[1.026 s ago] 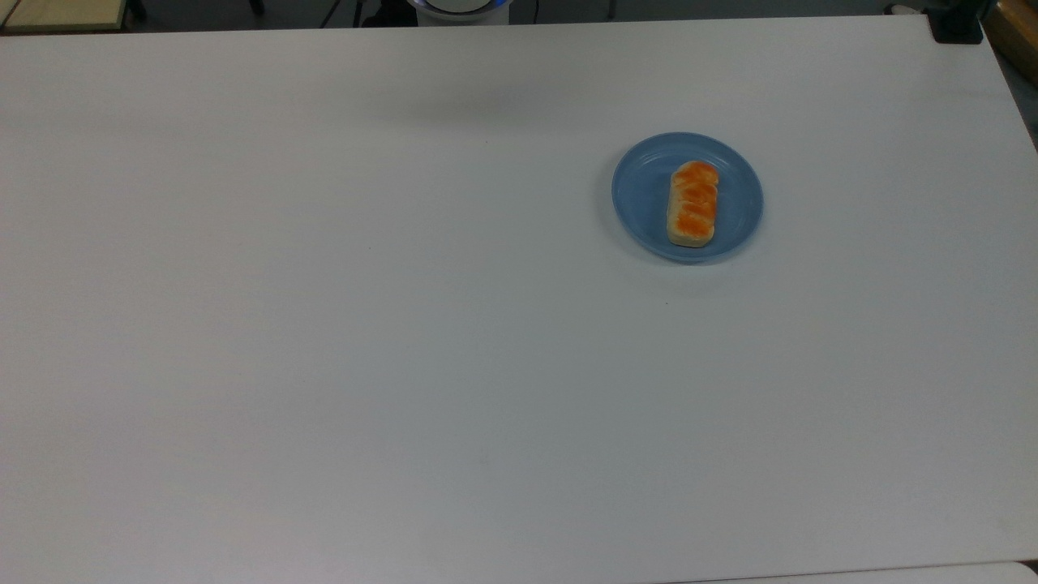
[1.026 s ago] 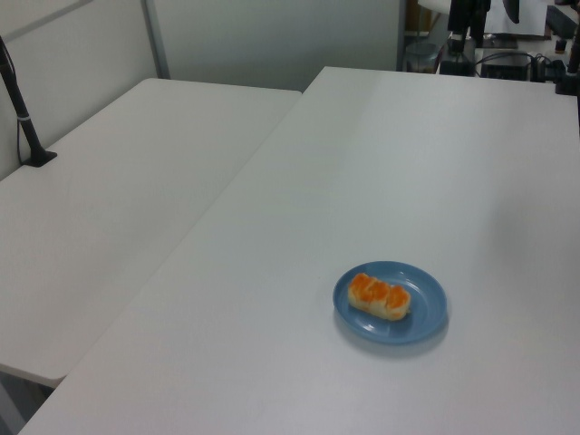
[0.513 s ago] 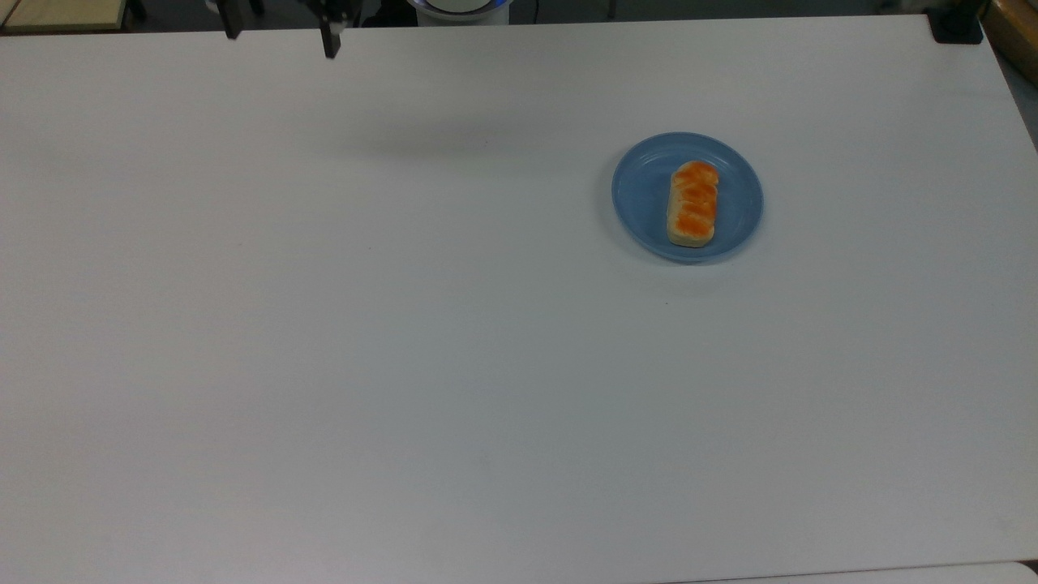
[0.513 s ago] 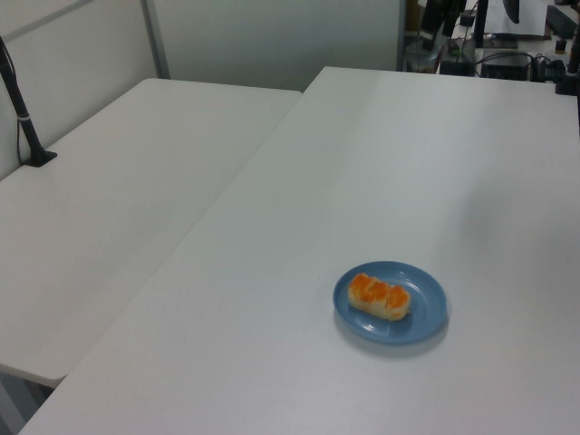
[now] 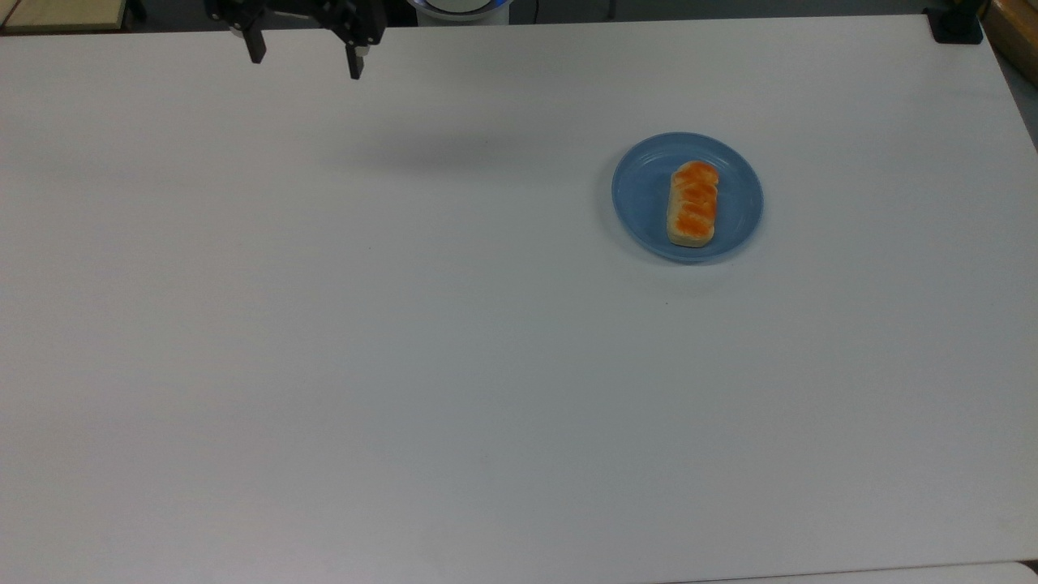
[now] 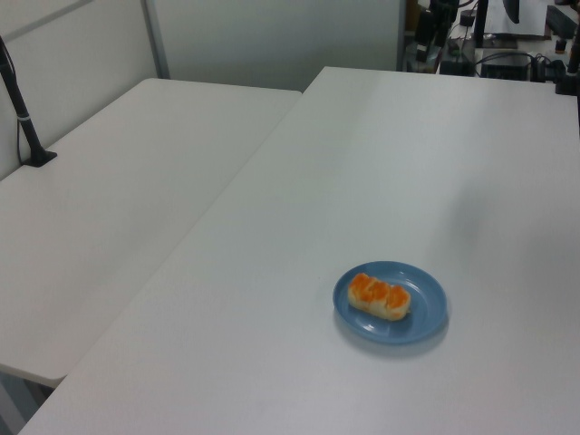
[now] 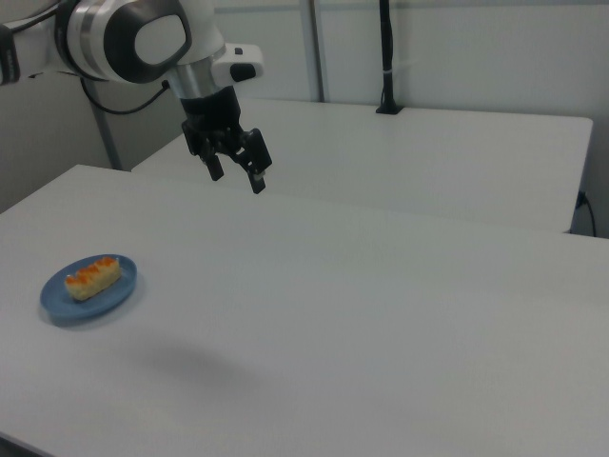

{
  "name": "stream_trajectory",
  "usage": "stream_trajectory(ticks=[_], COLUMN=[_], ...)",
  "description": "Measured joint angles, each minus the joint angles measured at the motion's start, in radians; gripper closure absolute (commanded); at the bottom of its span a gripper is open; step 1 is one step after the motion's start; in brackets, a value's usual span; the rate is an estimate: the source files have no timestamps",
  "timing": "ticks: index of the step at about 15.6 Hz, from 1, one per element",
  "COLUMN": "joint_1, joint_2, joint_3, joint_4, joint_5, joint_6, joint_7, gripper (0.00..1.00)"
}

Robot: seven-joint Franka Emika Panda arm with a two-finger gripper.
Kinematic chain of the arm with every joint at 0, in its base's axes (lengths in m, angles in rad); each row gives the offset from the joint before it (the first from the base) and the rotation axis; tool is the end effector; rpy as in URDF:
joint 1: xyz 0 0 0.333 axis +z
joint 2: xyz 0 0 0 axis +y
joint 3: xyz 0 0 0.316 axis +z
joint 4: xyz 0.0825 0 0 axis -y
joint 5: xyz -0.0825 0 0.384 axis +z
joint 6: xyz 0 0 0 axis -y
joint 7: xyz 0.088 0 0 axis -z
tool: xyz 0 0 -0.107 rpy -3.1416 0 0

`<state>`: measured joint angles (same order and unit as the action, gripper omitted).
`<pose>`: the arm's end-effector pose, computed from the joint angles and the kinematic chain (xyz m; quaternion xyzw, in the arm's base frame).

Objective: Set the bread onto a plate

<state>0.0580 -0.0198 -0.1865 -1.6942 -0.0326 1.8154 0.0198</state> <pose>0.5638 -0.0765 0.5992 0.9949 -0.0712 0.0694 0.0180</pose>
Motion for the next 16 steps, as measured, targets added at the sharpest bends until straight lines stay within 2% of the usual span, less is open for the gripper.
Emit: stream_trajectory(ticks=[2, 4, 7, 12, 16], joint_1=[0.073, 0.091, 0.089, 0.035, 0.031], joint_2=[0.000, 0.000, 0.000, -0.001, -0.001], joint_3=[-0.067, -0.091, -0.096, -0.054, -0.050], joint_4=[0.000, 0.000, 0.000, 0.001, 0.001], joint_5=[0.000, 0.000, 0.000, 0.000, 0.000], joint_6=[-0.008, -0.008, -0.008, -0.008, -0.011], joint_7=[0.000, 0.000, -0.007, -0.064, -0.066], gripper=[0.00, 0.00, 0.00, 0.00, 0.00])
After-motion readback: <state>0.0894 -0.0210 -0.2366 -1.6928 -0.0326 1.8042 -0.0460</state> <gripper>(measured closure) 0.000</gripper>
